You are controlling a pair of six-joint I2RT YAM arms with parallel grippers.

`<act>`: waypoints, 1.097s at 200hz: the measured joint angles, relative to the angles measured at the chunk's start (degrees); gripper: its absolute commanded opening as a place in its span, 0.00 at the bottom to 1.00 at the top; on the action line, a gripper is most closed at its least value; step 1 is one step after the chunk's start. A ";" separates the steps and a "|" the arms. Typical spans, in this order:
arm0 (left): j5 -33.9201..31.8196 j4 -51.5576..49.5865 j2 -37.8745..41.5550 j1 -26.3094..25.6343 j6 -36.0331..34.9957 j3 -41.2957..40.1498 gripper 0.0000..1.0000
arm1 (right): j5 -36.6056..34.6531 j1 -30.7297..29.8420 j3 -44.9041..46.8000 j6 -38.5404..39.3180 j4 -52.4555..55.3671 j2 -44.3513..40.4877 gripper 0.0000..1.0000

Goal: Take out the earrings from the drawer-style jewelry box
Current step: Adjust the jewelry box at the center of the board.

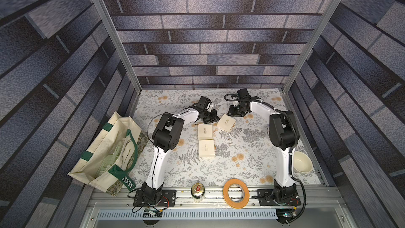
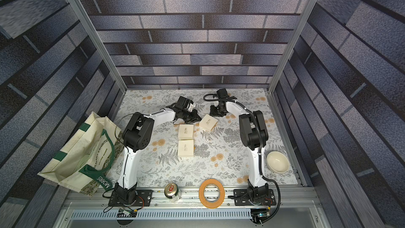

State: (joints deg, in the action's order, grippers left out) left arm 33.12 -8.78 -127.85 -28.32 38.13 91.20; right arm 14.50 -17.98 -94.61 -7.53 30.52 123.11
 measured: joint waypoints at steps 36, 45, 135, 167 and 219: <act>-0.52 1.09 0.09 -1.55 0.09 -1.16 0.09 | -5.60 0.00 3.98 -1.51 -0.87 -3.37 0.31; -0.57 1.09 0.28 -1.81 0.11 -1.68 0.09 | -7.58 0.00 5.68 -1.95 -0.94 -4.96 0.31; -2.27 0.63 2.14 -1.86 0.04 -3.02 0.09 | -19.21 1.03 15.69 -7.15 -1.88 -16.68 0.31; -2.27 0.61 2.14 -1.88 0.04 -2.99 0.09 | -20.70 1.03 16.04 -7.54 -1.75 -14.99 0.31; -2.29 0.20 2.14 -1.99 0.02 -2.86 0.09 | -19.82 1.03 16.02 -7.39 -0.98 -11.45 0.31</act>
State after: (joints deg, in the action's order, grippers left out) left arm 30.83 -8.58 -125.71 -30.30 38.15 88.33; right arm -5.32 -16.95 -78.59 -14.92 29.54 111.66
